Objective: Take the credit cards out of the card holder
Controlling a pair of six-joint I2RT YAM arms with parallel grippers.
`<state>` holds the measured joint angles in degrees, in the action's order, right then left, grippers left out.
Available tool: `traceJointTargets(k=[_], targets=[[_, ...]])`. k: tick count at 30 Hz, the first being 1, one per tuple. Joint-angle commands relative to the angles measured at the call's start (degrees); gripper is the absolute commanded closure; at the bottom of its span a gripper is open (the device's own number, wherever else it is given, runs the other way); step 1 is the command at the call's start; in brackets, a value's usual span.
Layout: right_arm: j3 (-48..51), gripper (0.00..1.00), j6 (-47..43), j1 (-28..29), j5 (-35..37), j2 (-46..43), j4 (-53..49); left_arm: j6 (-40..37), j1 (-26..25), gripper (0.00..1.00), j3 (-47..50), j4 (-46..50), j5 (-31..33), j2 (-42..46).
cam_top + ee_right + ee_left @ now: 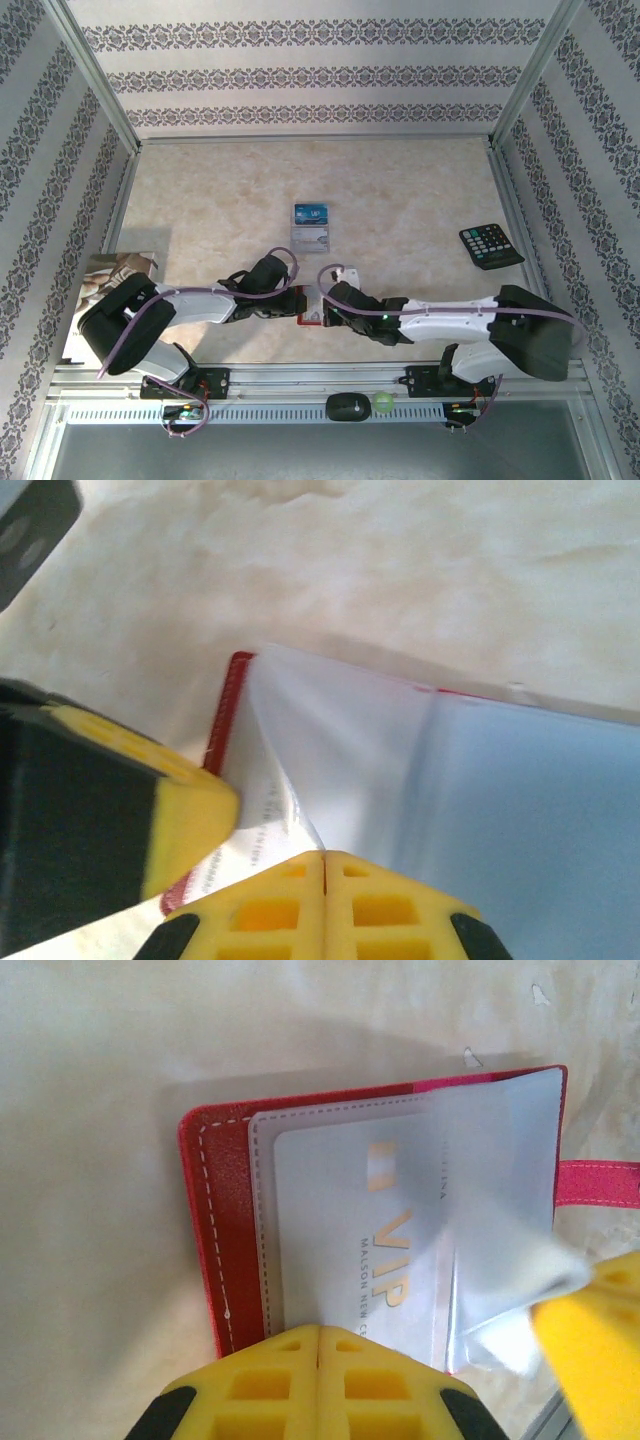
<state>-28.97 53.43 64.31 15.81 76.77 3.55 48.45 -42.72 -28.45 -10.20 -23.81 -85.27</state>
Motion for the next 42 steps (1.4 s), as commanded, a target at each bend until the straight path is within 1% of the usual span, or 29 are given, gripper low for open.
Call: traceJointTargets(k=[1, 2, 3, 4, 5, 7, 8, 10, 11, 13, 16, 18, 21, 22, 24, 26, 29, 34, 36, 42], targets=[[1.4, 0.99, 8.8, -1.0, 7.1, -2.6, -11.2, -1.0, -1.1, 1.0, 2.2, 7.6, 1.6, -3.0], [1.3, 0.94, 10.5, -1.6, 7.2, -2.8, -13.9, -0.9, -1.1, 1.0, 2.2, 7.4, 1.6, -2.9], [1.1, 0.87, 11.5, -1.8, 7.1, -3.2, -15.9, -0.9, -1.1, 1.0, 2.3, 7.4, 1.5, -2.7], [0.9, 0.8, 11.9, -1.9, 7.3, -4.0, -18.2, -1.0, -1.1, 1.0, 2.3, 7.3, 1.6, -2.3], [0.8, 0.76, 11.5, -1.9, 7.5, -5.1, -19.3, -1.1, -1.1, 1.0, 2.4, 7.3, 1.6, -1.8], [0.2, 0.7, 8.6, -1.7, 8.1, -8.6, -20.7, -1.5, -1.1, 1.0, 2.4, 7.5, 1.9, -0.9], [-0.2, 0.69, 6.0, -1.8, 8.1, -10.5, -20.7, -1.8, -1.1, 1.0, 2.3, 7.6, 2.0, -0.4], [-2.0, 0.69, 0.6, -1.9, 7.1, -13.3, -20.0, -2.1, -1.1, 1.0, 2.0, 7.9, 2.2, 0.4], [-2.9, 0.69, -2.7, -2.0, 5.3, -14.0, -18.2, -2.2, -1.1, 0.99, 1.9, 7.9, 2.3, 0.7], [-5.1, 0.68, -7.7, -3.1, -1.5, -13.0, -14.4, -2.4, -1.1, 0.99, 1.6, 8.0, 2.5, 0.8], [-9.7, 0.69, -10.2, -4.3, -8.3, -7.6, -13.4, -2.3, -1.1, 0.99, 1.6, 8.0, 2.5, 0.8], [-11.4, 0.71, -10.8, -4.4, -11.4, -3.4, -12.1, -2.5, -1.1, 0.98, 1.6, 8.0, 2.6, 1.1], [-13.0, 0.76, -9.5, -4.7, -14.6, 2.9, -11.4, -2.6, -1.1, 0.98, 1.6, 8.2, 2.9, 1.6], [-13.0, 0.79, -8.6, -4.9, -14.8, 4.3, -11.7, -2.5, -1.1, 0.98, 1.7, 8.3, 3.0, 1.8], [-11.8, 0.81, -6.4, -5.1, -14.0, 5.6, -11.9, -2.5, -1.2, 0.99, 2.0, 8.4, 3.4, 2.2], [-10.2, 0.84, -4.0, -5.7, -11.4, 5.7, -14.5, -2.6, -1.1, 0.99, 2.1, 8.5, 3.5, 2.4], [-7.1, 0.84, -1.6, -6.5, -7.3, 4.1, -17.3, -2.5, -1.1, 1.0, 2.2, 8.5, 3.7, 2.1], [-4.8, 0.87, 1.1, -7.5, -3.3, 4.0, -21.5, -2.8, -1.1, 1.0, 2.2, 8.5, 3.7, 1.5], [-4.7, 0.87, 1.5, -7.5, -1.6, 3.4, -22.4, -3.0, -1.0, 1.0, 2.3, 8.7, 3.9, 1.5], [-6.2, 0.81, 0.4, -8.0, 0.8, 1.2, -25.4, -3.1, -0.9, 1.0, 2.4, 8.5, 3.9, 1.8]])
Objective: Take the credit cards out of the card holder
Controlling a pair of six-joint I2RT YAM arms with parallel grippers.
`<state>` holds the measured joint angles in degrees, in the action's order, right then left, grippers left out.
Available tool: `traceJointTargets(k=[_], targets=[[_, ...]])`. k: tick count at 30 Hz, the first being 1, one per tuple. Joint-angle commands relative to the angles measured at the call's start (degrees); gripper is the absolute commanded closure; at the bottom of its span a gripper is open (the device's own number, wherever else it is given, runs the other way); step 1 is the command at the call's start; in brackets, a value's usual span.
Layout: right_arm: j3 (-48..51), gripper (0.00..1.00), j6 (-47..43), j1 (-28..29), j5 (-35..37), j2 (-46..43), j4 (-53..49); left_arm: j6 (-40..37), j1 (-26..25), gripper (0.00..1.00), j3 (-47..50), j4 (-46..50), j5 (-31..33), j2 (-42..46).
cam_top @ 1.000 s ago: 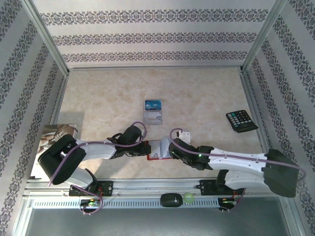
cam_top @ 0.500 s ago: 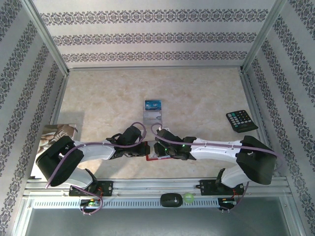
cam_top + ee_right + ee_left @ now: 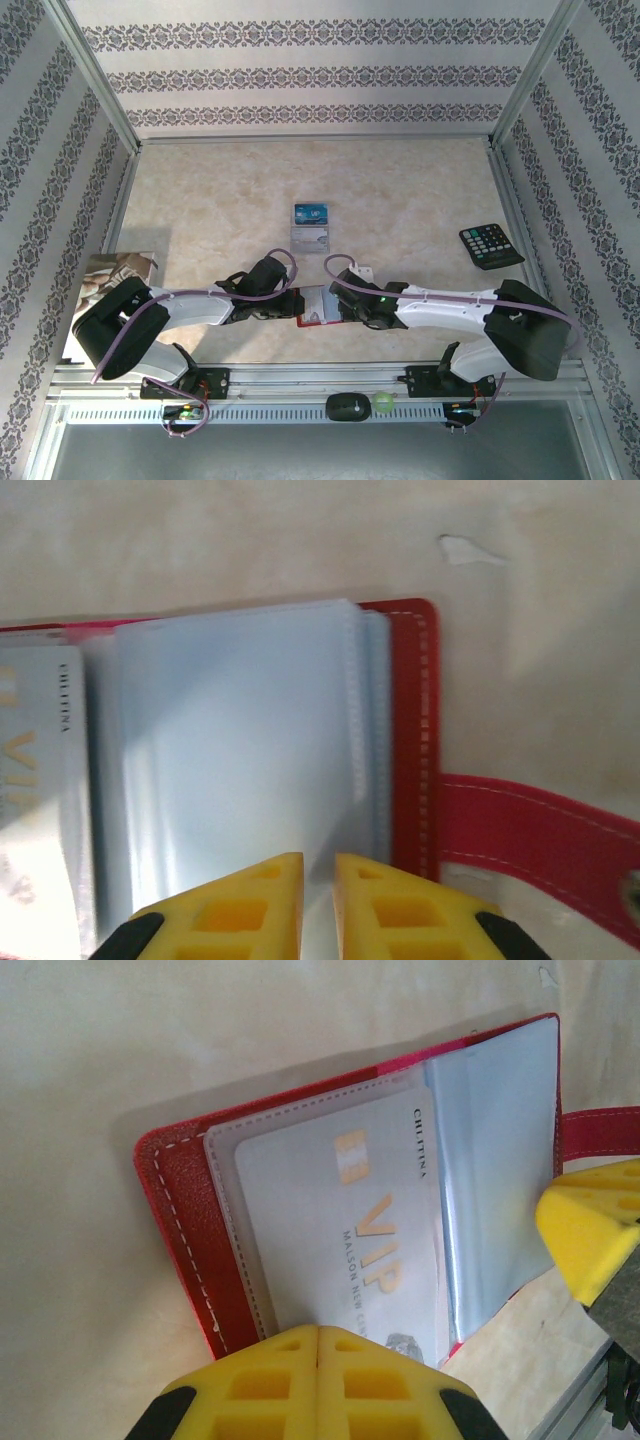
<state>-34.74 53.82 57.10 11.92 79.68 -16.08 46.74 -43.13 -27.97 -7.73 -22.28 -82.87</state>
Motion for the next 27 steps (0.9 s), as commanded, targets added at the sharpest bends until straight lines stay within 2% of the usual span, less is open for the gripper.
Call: traceJointTargets(k=[1, 6, 8, 11, 18, 27], targets=[[-0.9, 0.8, -0.9, -0.8, 5.3, -2.7, -6.7, -1.6, -0.5, 1.0, 1.9, 6.1, 2.3, -0.5], [-3.8, 0.76, -5.2, -1.3, 6.1, -10.3, -10.7, -2.0, -0.4, 1.0, 1.7, 5.7, 2.1, -0.5], [-5.5, 0.77, -10.1, -1.3, 0.6, -11.6, -7.2, -2.1, -0.5, 1.0, 1.8, 5.4, 2.1, -0.6], [-9.3, 0.77, -13.4, -1.3, -8.8, -9.0, -2.5, -2.1, -0.5, 1.0, 1.8, 5.1, 2.0, -0.6], [-10.1, 0.79, -9.7, -3.2, -24.1, 3.7, 9.1, -2.2, -0.5, 1.0, 2.3, 5.1, 2.4, 0.0], [-4.4, 0.87, -5.5, -5.1, -25.0, 7.5, 12.0, -2.2, 0.1, 1.0, 2.5, 3.9, 2.3, -1.2]])
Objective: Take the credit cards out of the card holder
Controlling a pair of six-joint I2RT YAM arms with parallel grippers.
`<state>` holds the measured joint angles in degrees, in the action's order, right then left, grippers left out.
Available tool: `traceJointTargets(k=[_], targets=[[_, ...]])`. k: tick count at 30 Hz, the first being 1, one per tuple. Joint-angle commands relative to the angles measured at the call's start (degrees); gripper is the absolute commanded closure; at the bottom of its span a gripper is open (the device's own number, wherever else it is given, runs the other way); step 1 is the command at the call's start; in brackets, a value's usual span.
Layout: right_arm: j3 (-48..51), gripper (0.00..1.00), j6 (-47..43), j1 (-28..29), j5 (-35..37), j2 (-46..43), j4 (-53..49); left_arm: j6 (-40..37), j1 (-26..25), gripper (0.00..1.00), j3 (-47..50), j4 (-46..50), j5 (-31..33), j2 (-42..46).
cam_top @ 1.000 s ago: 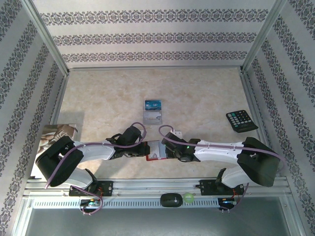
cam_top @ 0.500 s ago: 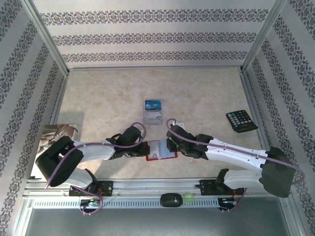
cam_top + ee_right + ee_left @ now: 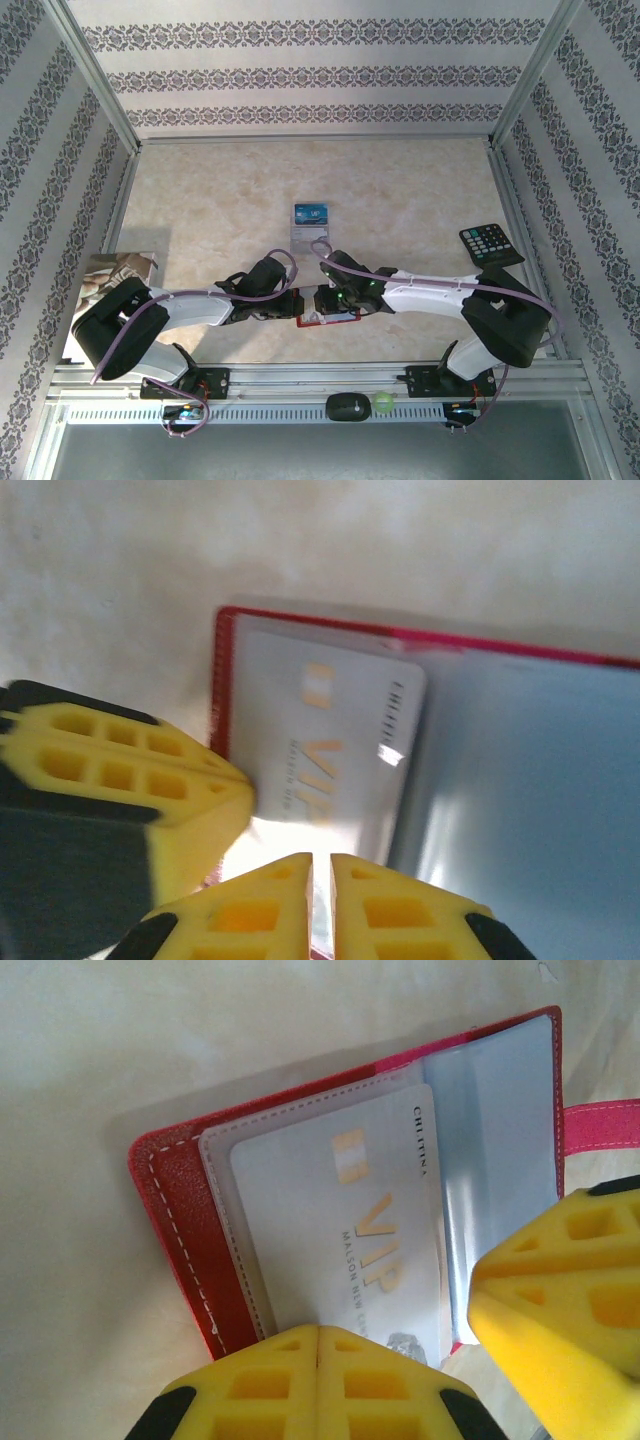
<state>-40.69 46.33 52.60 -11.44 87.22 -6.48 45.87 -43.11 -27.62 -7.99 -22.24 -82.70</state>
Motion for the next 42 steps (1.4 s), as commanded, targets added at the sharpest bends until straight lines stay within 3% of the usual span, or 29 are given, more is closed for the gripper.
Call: traceJointTargets(k=[1, 11, 23, 29, 38, 42], targets=[[2.2, 0.87, 2.1, -0.7, -1.8, 0.0, 2.9, -1.3, 0.2, 1.0, 2.1, 4.0, 2.1, -1.5], [4.2, 0.89, 3.6, -2.3, -1.9, 1.7, 5.9, -1.6, 0.9, 1.0, 2.4, 3.7, 1.7, -2.1], [5.5, 0.84, 4.1, -3.7, -1.7, 0.9, 6.5, -2.6, 1.6, 1.0, 2.7, 2.8, 0.6, -3.3], [5.6, 0.83, 4.6, -3.6, -6.3, 4.0, 11.6, -3.2, 1.9, 1.0, 2.4, 1.7, -0.4, -4.8], [8.1, 1.0, 6.2, -3.7, -3.9, 1.5, 13.2, -3.5, 2.6, 1.0, 2.8, 2.0, -0.2, -4.9], [9.8, 1.0, 7.0, -3.7, -1.1, -1.8, 12.3, -3.4, 3.2, 1.0, 3.4, 1.8, -0.4, -4.5]])
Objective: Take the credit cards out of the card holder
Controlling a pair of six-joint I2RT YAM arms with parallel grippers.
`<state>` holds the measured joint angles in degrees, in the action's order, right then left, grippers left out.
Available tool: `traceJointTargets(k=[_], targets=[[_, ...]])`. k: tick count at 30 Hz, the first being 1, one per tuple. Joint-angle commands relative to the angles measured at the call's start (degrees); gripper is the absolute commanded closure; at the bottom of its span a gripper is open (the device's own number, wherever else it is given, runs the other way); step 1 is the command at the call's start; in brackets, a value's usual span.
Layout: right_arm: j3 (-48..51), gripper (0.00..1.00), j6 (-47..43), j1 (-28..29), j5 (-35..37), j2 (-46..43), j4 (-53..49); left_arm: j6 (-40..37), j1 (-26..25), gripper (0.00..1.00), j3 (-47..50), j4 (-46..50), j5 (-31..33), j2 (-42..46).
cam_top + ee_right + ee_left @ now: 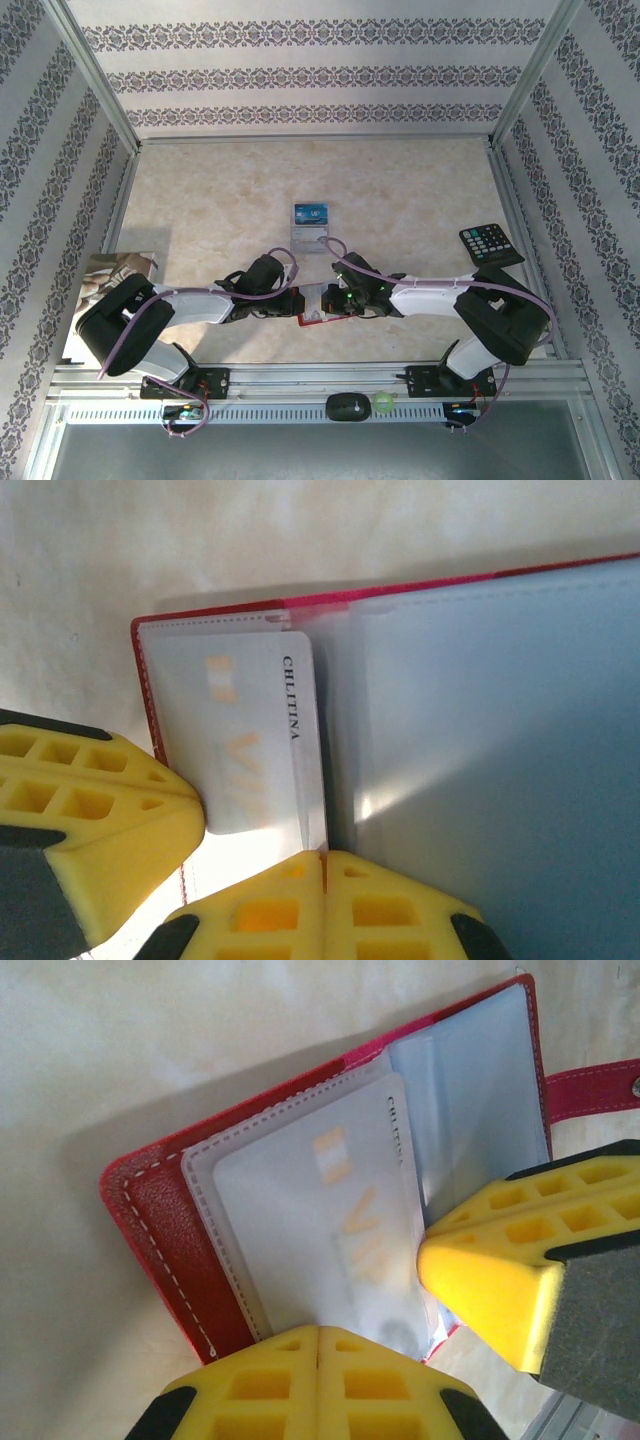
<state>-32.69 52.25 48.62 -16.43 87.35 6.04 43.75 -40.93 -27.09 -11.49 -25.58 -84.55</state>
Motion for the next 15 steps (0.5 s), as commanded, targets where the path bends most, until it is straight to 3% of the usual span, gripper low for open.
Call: traceJointTargets(k=[1, 15], targets=[[2.1, 1.0, 1.3, 0.3, 4.9, -2.9, -1.0, -1.4, 1.2, 1.0, 3.0, 5.4, 3.0, -2.5], [1.8, 1.0, 1.6, 1.7, 15.0, -11.8, -14.8, -2.3, 2.0, 1.0, 2.3, 6.2, 2.6, -2.0]])
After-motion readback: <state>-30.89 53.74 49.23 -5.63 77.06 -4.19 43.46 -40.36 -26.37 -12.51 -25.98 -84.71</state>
